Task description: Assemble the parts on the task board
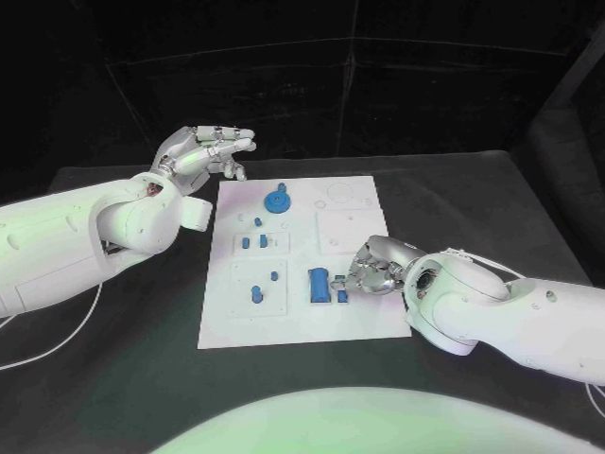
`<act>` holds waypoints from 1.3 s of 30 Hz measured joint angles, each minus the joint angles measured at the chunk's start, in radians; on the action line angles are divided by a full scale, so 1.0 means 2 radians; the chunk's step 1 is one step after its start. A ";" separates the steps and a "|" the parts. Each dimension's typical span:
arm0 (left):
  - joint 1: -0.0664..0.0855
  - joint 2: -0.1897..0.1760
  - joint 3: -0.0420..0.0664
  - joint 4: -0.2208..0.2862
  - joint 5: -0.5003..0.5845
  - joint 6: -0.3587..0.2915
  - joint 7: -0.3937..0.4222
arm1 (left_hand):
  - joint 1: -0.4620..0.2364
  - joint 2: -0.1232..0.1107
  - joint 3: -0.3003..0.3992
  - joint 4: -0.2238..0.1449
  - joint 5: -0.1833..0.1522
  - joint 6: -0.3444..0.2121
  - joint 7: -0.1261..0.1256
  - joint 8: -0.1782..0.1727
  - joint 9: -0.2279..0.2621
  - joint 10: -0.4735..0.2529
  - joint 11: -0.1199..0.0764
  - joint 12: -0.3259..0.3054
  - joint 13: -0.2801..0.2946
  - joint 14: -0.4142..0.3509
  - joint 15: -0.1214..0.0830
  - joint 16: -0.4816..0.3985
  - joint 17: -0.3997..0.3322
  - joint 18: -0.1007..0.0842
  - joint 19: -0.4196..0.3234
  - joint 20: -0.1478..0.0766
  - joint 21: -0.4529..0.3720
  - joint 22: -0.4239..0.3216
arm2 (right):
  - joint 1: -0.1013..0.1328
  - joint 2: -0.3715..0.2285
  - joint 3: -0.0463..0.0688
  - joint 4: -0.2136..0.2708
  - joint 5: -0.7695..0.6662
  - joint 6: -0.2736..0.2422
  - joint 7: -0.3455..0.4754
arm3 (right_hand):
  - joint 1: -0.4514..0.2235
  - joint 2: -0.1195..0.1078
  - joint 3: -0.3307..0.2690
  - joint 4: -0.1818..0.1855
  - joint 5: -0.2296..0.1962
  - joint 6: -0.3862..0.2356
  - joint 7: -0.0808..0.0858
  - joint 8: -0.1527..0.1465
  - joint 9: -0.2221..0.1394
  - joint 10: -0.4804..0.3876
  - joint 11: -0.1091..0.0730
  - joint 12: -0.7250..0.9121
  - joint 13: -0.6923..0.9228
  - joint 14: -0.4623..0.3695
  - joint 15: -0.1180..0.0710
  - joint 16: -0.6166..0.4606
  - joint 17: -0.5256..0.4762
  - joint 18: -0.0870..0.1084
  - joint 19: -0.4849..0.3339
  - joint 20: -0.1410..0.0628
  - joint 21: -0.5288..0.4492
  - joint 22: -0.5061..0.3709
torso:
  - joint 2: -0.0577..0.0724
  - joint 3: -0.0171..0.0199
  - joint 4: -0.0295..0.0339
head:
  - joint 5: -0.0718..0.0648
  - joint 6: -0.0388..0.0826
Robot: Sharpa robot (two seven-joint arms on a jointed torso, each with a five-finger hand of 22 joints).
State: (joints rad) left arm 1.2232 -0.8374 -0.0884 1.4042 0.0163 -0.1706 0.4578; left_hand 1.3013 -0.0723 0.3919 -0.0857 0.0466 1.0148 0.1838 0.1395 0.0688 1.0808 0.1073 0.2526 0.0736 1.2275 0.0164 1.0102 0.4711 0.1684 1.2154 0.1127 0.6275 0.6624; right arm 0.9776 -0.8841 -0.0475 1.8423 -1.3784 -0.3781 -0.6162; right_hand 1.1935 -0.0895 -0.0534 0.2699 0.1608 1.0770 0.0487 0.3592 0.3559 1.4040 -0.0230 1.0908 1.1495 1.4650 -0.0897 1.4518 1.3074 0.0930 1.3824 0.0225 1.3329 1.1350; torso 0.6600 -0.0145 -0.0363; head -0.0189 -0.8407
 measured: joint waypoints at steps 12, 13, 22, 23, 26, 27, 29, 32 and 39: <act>0.000 0.000 0.000 0.000 0.000 0.000 0.000 | 0.000 0.000 0.000 0.000 0.000 -0.002 -0.002 0.000 0.000 0.000 0.000 0.002 0.000 0.000 0.000 0.000 0.000 0.000 0.000 0.000 0.000 0.000 | 0.000 -0.023 0.000 0.016 -0.006 0.020 0.021 | 0.015 0.000 -0.011 -0.007 -0.006 -0.002 0.002 -0.003 0.001 -0.004 0.000 -0.004 -0.002 0.000 0.000 -0.001 0.000 0.000 -0.003 0.001 -0.003 -0.003 | 0.000 0.0000 -0.0002 | 0.001 0.001; 0.000 0.000 0.000 0.000 0.000 0.000 0.000 | 0.000 0.000 0.000 0.000 0.000 -0.002 -0.002 0.000 0.000 0.000 0.000 0.002 0.000 0.000 0.000 0.000 0.000 0.000 0.000 0.000 0.000 0.000 | 0.000 -0.024 0.000 0.017 -0.006 0.023 0.023 | 0.017 0.002 -0.011 -0.007 -0.006 -0.002 0.002 -0.003 0.001 -0.004 0.000 -0.004 -0.002 0.000 0.000 -0.001 0.000 0.000 -0.003 0.001 -0.003 -0.003 | 0.000 0.0000 -0.0003 | 0.000 0.001; 0.000 0.000 0.000 0.000 0.000 0.000 -0.001 | 0.000 0.000 0.000 0.000 0.000 -0.002 -0.002 0.000 0.000 0.000 0.000 0.002 0.000 0.000 0.000 0.000 0.000 0.000 0.000 0.000 -0.002 0.000 | 0.000 -0.023 0.000 0.013 -0.009 0.036 0.029 | 0.018 0.003 -0.013 -0.005 -0.008 -0.002 0.002 -0.003 0.001 -0.004 0.000 -0.004 -0.002 0.000 0.000 -0.001 0.000 0.000 -0.003 0.001 -0.003 -0.003 | 0.000 -0.0003 -0.0001 | -0.001 0.002; 0.000 0.000 0.000 0.000 0.000 0.000 -0.001 | 0.000 0.000 0.000 0.000 0.000 -0.002 -0.002 0.000 0.000 0.000 0.000 0.002 0.000 0.000 0.000 0.000 0.000 0.000 0.000 0.000 -0.002 0.000 | 0.000 -0.021 0.000 0.012 -0.009 0.038 0.029 | 0.019 0.004 -0.013 -0.005 -0.008 -0.002 0.002 -0.003 0.001 -0.004 0.000 -0.004 -0.002 0.000 0.000 -0.001 0.000 0.000 -0.003 0.001 -0.003 -0.003 | 0.000 -0.0003 -0.0001 | -0.001 0.002; 0.000 0.000 0.000 0.000 0.000 0.000 -0.001 | 0.000 0.000 0.000 0.000 0.000 -0.002 -0.002 0.000 0.000 0.000 0.000 0.002 0.000 0.000 0.000 0.000 0.000 0.000 0.000 0.000 -0.002 0.000 | 0.000 -0.019 0.000 0.010 -0.011 0.041 0.030 | 0.021 0.006 -0.013 -0.006 -0.008 -0.002 0.002 -0.003 0.002 -0.004 0.000 -0.004 -0.002 0.000 0.000 -0.001 0.000 0.000 -0.002 0.001 -0.003 -0.003 | 0.000 -0.0003 0.0000 | -0.001 0.002; 0.000 0.000 0.000 0.000 0.000 0.000 -0.001 | 0.000 0.000 0.000 0.000 0.000 -0.002 -0.002 0.000 0.000 0.000 0.000 0.002 0.000 0.000 0.000 0.000 0.000 0.000 0.000 0.000 -0.002 0.000 | 0.000 -0.018 0.000 0.008 -0.012 0.042 0.030 | 0.023 0.008 -0.014 -0.007 -0.008 -0.002 0.002 -0.003 0.002 -0.004 0.000 -0.004 -0.002 0.000 0.000 -0.001 0.000 0.000 -0.003 0.001 -0.003 -0.003 | 0.000 -0.0004 0.0000 | -0.001 0.001; 0.000 0.000 0.000 0.000 0.000 0.000 -0.001 | 0.000 0.000 0.000 0.000 0.000 -0.002 -0.002 0.000 0.000 0.000 0.000 0.002 0.000 0.000 0.000 0.000 0.000 0.000 0.000 0.000 -0.002 0.000 | 0.000 -0.016 0.000 0.006 -0.013 0.044 0.030 | 0.025 0.010 -0.015 -0.008 -0.008 -0.002 0.002 -0.003 0.003 -0.004 0.000 -0.004 -0.002 0.000 0.000 -0.001 0.000 0.000 -0.003 0.001 -0.003 -0.003 | 0.000 -0.0005 0.0000 | -0.001 0.001; 0.000 0.000 0.000 0.000 0.000 0.000 -0.001 | 0.000 0.000 0.000 0.000 0.000 -0.002 -0.002 0.000 0.000 0.000 0.000 0.002 0.000 0.000 0.000 0.000 0.000 0.000 0.000 0.000 -0.002 0.000 | 0.000 -0.012 0.000 0.003 -0.015 0.045 0.030 | 0.029 0.014 -0.016 -0.009 -0.008 -0.002 0.002 -0.003 0.003 -0.004 0.000 -0.004 -0.002 0.000 0.000 -0.001 0.000 0.000 -0.002 0.001 -0.003 -0.002 | 0.000 -0.0005 0.0001 | 0.000 0.000; 0.000 0.000 0.000 0.000 0.000 0.000 -0.001 | 0.000 0.000 0.000 0.000 0.000 -0.002 -0.002 0.000 0.000 0.000 0.000 0.002 0.000 0.000 0.000 0.000 0.000 0.000 0.000 0.000 -0.002 0.000 | 0.000 -0.007 0.000 -0.004 -0.020 0.045 0.029 | 0.036 0.021 -0.017 -0.010 0.000 -0.002 0.002 -0.003 0.004 -0.004 0.000 -0.004 -0.002 0.000 0.000 -0.001 0.000 0.000 -0.002 0.001 -0.003 -0.001 | 0.000 -0.0004 0.0007 | 0.001 -0.001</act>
State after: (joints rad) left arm 1.2231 -0.8371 -0.0884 1.4034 0.0163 -0.1711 0.4552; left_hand 1.3013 -0.0723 0.3920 -0.0856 0.0466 1.0113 0.1802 0.1394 0.0688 1.0809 0.1073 0.2562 0.0741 1.2275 0.0164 1.0102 0.4713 0.1685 1.2154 0.1127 0.6238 0.6627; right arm 0.9777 -0.8989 -0.0478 1.8333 -1.4193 -0.2872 -0.5592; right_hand 1.2647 -0.0484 -0.0881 0.2498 0.1606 1.0734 0.0522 0.3536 0.3640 1.3968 -0.0232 1.0830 1.1465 1.4650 -0.0896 1.4490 1.3077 0.0929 1.3774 0.0249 1.3278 1.1328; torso 0.6607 -0.0152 -0.0350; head -0.0173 -0.8431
